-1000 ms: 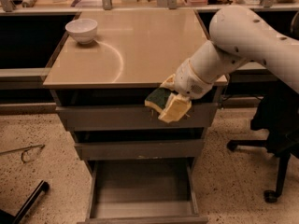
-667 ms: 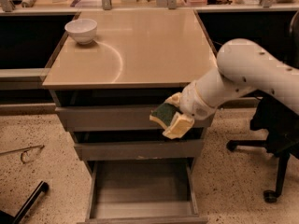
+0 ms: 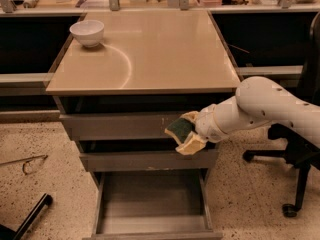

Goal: Place sponge into bottom drawer

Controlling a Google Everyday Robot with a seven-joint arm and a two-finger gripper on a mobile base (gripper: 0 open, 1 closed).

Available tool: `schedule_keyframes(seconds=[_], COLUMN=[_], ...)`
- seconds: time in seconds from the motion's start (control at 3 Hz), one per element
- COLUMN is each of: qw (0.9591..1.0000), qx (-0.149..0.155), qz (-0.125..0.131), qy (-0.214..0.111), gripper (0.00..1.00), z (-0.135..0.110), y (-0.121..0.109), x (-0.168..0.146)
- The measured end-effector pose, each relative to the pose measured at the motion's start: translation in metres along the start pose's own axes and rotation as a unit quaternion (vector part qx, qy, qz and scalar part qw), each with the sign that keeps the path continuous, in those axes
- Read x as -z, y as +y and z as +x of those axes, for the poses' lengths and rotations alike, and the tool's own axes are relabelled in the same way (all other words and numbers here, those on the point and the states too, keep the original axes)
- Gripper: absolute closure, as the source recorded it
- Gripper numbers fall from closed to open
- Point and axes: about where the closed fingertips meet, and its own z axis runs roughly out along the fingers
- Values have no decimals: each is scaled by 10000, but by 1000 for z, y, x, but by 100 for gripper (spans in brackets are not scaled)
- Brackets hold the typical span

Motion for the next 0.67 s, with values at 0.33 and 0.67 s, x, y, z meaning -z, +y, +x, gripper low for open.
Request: schedule_keyframes(seconds=[0.33,0.67], qw=[10000,9995], qx=[0,-16], qz=[0,-184], qy=[0,-264], gripper=[100,100], z=[0,16], y=[0,12], x=[0,-40])
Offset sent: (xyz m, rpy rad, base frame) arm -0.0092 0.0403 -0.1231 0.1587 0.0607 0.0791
